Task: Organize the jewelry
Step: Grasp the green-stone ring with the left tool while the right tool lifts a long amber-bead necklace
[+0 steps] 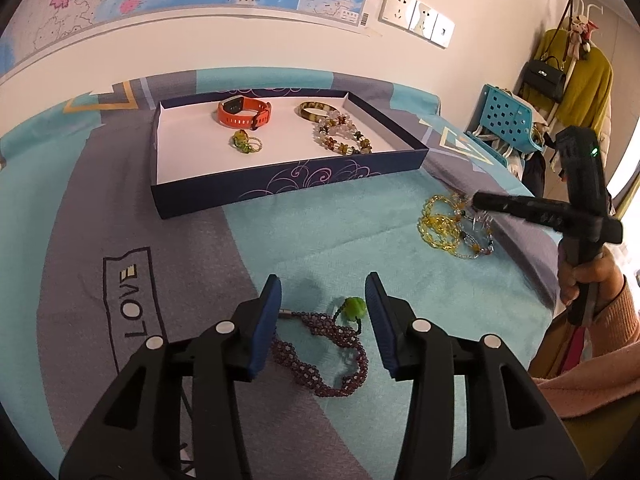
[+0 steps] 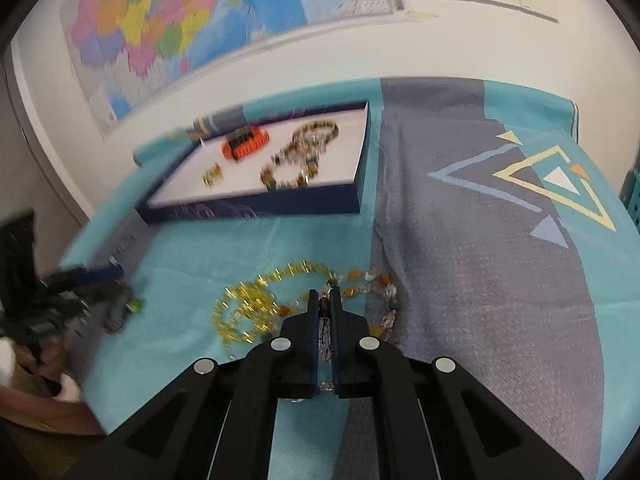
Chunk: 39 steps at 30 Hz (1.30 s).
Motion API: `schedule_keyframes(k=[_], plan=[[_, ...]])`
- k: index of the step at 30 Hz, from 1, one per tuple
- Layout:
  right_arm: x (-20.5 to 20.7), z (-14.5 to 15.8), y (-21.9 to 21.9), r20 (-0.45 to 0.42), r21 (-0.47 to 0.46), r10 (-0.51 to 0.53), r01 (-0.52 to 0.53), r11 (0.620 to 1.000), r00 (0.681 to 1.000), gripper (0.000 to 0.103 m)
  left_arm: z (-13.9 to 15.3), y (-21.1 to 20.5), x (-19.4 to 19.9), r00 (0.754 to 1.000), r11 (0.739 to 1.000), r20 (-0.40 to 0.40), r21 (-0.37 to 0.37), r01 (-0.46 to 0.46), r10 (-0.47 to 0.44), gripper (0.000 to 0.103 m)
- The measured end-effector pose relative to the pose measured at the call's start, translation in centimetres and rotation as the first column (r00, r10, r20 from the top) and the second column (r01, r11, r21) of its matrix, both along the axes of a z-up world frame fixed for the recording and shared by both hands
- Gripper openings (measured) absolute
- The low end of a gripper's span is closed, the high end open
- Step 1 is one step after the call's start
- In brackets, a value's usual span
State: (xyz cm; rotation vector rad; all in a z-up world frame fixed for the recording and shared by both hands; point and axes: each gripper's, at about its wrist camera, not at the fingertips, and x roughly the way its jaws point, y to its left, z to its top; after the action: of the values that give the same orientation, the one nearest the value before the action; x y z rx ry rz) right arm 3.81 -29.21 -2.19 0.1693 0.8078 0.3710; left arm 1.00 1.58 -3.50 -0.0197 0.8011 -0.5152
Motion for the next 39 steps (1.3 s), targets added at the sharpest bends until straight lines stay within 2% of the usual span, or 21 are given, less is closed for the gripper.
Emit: schedule_keyframes(k=[7,10,17,20,23,29,35,39], plan=[[-1.2,4.3,-2.3,0.093,0.223,0.006,-0.026,0.974,0.996,0.004,0.2,0.1,0.0,1.000,1.000,0.011,-0.007,0.006,-0.006,0.043],[-1.8,6.0,-2.3,0.133,0.259,0.021,-0.055,0.964,0.991,0.004,0.4,0.2,-0.3,1.000,1.000,0.024,-0.004,0.018,-0.018,0.043],[-2.5,8.6,-1.0,0.214,0.288,0.073,-0.134,0.948,0.974,0.003,0.3,0.7,-0.9,0.999,0.999,0.027,0.033,0.030,-0.031,0.042],[-2.5,8.7,-0.4,0.216,0.289,0.091,-0.153,0.945,0.972,0.003,-0.2,0.6,-1.3,0.999,0.996,0.021,0.078,0.038,-0.039,0.041],[-2.2,8.3,0.4,0.206,0.286,0.109,-0.166,0.944,0.972,0.003,-0.7,1.0,-1.3,0.999,0.996,0.001,0.079,0.032,-0.032,0.040],[-2.3,8.7,1.0,0.219,0.297,0.128,-0.191,0.936,0.967,0.003,-1.3,1.7,-0.9,1.000,0.991,-0.017,0.130,-0.009,0.011,0.023],[-2.3,9.0,1.6,0.229,0.303,0.146,-0.213,0.929,0.962,0.003,-1.0,3.6,-0.3,0.997,0.988,-0.019,0.134,-0.076,0.079,0.019],[-2.2,8.9,2.0,0.222,0.298,0.157,-0.221,0.929,0.962,0.003,0.0,3.7,-0.9,0.998,0.992,0.021,0.107,-0.066,0.065,0.019]])
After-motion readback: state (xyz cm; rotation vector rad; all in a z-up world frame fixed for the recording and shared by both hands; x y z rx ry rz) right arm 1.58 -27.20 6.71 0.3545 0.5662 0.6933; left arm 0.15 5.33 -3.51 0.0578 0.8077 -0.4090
